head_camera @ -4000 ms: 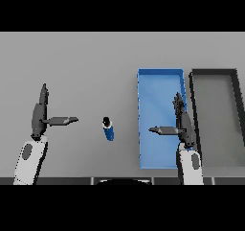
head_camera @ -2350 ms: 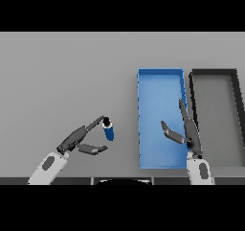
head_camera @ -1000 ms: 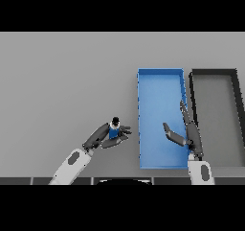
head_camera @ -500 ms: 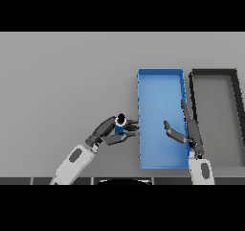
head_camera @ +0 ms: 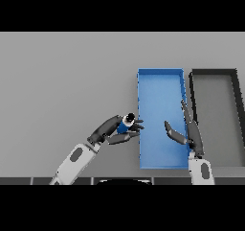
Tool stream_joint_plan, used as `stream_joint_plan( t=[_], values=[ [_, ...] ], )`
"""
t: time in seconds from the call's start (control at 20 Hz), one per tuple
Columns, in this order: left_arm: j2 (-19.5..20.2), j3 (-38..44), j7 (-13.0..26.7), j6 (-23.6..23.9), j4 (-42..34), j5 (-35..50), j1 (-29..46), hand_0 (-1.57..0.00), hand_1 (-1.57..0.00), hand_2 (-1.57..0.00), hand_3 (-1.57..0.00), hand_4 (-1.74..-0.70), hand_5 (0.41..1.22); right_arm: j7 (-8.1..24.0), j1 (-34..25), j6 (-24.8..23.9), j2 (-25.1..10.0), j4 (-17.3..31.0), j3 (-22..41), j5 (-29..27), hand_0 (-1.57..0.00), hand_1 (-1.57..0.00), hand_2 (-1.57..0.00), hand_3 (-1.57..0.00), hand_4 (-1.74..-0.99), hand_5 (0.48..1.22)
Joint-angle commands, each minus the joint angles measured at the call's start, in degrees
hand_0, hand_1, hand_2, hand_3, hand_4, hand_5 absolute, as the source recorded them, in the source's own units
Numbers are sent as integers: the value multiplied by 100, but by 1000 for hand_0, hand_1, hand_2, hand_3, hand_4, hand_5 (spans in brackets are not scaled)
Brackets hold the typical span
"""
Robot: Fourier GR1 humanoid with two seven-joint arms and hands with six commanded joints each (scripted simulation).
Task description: Pick up the blue pipe and place it into the blue bin.
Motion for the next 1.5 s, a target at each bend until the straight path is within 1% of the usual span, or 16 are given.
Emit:
stream_joint_plan(
  t=[0.0, 0.1, 0.2, 0.25, 0.3, 0.35, 0.4, 0.5, 0.7, 0.75, 0.85, 0.95, 1.05, 1.15, 1.3, 1.45],
  values=[
    [6, 40, 48, -12, 27, 5, -17, -1569, -1569, -1570, -1570, -1466, 1220, -14, 19, -3, 33, 3, 14, -7, 1, 1, 1, 1, -1138, 643],
    [-59, 24, 66, -43, 68, -73, -57, -1570, -1570, -1570, -1570, -1466, 1220, 45, 18, -43, 139, 7, 58, 4, 1, 1, 1, 1, -1188, 643],
    [-108, 45, 4, -69, 106, -95, -33, -1570, -1570, -1570, -1570, -1467, 1220, 1, 66, -17, 109, -68, 28, -50, 1, 1, -2, 1, -1184, 642],
    [-131, 49, -26, -94, 114, -93, -9, -1570, -1570, -1571, -1571, -1467, 1220, -138, 101, 44, 87, -149, 17, -134, 1, 1, -20, 1, -1187, 642],
    [-112, 54, -84, -114, 120, -138, 17, -1571, -1571, -1571, -1571, -1467, 1221, -306, 79, 309, 131, -268, 15, -511, 1, -2, -41, 1, -1195, 648],
    [-121, 37, -87, -141, 81, -155, 31, -1571, -1571, -1571, -1571, -1467, 1221, -307, 67, 669, 110, -345, -26, -1001, 1, -12, -67, 0, -1198, 641],
    [-121, 102, -59, -178, 135, -121, -12, -1571, -1571, -1571, -1571, -1467, 1221, -142, 18, 1060, -26, -491, -71, -1512, 1, -22, -89, -1, -1202, 624],
    [-195, 74, -50, -201, 110, -146, 11, -1571, -1571, -1571, -1571, -1467, 1221, 395, -217, 1599, -390, -810, -60, -2214, 1, -29, -120, -1, -1215, 607],
    [-183, 94, -34, -266, -33, -164, 107, -1571, -1571, -1571, -1571, -1467, 1221, 1260, -960, 2247, -916, -1181, 129, -3215, 1, -11, -106, 0, -1247, 568],
    [-205, 149, 46, -278, 41, -162, 35, -1571, -1571, -1571, -1571, -1467, 1221, 1411, -1097, 2257, -1002, -1361, 187, -3304, 1, -9, -104, 0, -1255, 560],
    [-191, 127, 36, -276, -20, -258, 105, -1571, -1571, -1571, -1571, -1467, 1221, 1592, -1350, 2347, -1066, -1575, 437, -3189, 1, -5, -90, 1, -1270, 558],
    [-256, 122, 127, -284, 0, -316, 65, -1571, -1571, -1571, -1571, -1467, 1221, 1830, -1770, 2426, -1118, -1552, 591, -3161, 1, -3, -66, 1, -1291, 558],
    [-242, 165, 50, -328, 36, -377, 52, -1571, -1571, -1571, -1571, -1467, 1221, 1923, -2067, 2530, -1113, -1653, 772, -3207, 1, -2, -44, 1, -1298, 559],
    [-311, 216, 95, -386, 108, -336, -4, -1571, -1571, -1571, -1571, -1467, 1221, 2190, -2378, 2553, -1026, -1578, 929, -3356, 1, -1, -42, 1, -1300, 560],
    [-311, 271, -107, -463, 183, -402, 7, -1571, -1571, -1571, -1571, -1464, 1221, 2340, -2644, 2705, -869, -1485, 1182, -3399, 1, 0, -46, 1, -1268, 555],
    [-354, 341, -4, -670, 248, -254, -16, -1571, -1571, -1571, -1571, -1467, 1221, 2504, -3081, 2733, -717, -1314, 1352, -3263, -3, -10, -59, 1, -1232, 545]
  ],
)
